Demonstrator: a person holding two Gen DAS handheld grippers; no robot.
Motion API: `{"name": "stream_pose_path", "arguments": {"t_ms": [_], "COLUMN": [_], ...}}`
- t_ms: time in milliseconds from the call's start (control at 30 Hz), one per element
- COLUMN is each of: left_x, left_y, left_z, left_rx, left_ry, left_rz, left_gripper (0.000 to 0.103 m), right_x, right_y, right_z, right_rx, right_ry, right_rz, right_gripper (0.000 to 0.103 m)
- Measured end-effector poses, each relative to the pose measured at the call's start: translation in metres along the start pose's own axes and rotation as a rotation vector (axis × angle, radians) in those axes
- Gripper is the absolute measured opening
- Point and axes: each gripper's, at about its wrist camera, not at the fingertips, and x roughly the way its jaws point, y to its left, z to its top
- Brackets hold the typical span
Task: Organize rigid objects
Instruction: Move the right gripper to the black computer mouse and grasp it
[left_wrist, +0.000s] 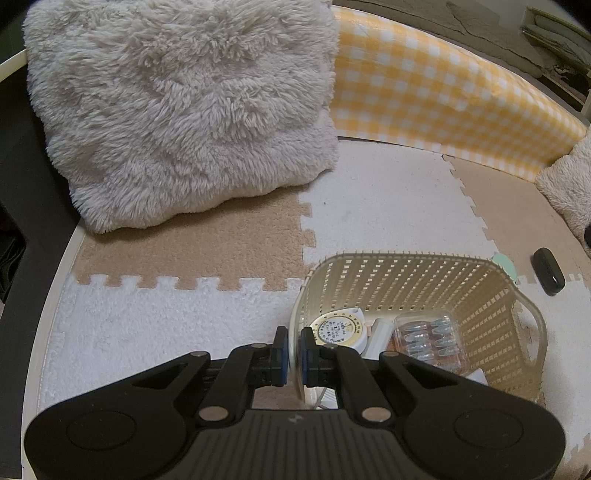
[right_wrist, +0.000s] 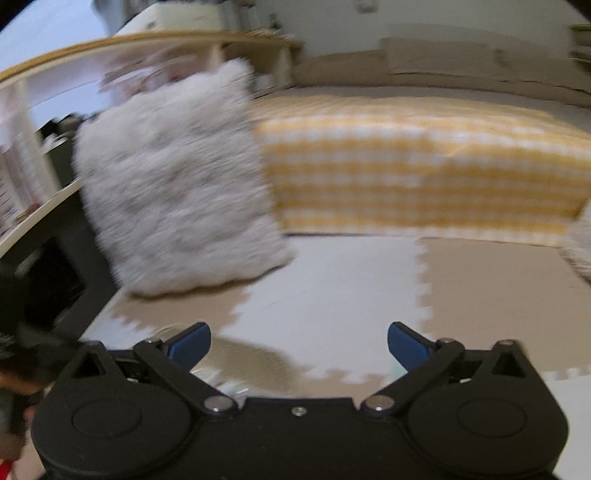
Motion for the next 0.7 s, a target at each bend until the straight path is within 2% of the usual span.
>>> {"name": "stream_pose_path", "arguments": {"t_ms": [200,433,700], "left_x": [0.000,0.000,0.000], "left_y": [0.000,0.000,-0.001], "left_z": [0.000,0.000,0.000], "left_rx": [0.000,0.000,0.010], "left_ry": [0.000,0.000,-0.001], "left_rz": [0.000,0.000,0.004], "left_gripper": [0.008,0.008,0.008], "right_x": [0.011,0.036,0.056], "right_y": [-0.058,-0.111,-0.148], "right_z": [-0.002,-0.020,-0.047], "right_rx": [0.053,0.100,0.111], "right_ry": [-0.049,-0.030,-0.020], "right_rz": [-0.147,-0.304,-0.365], "right_gripper": [0.103,0.103,0.103]}}
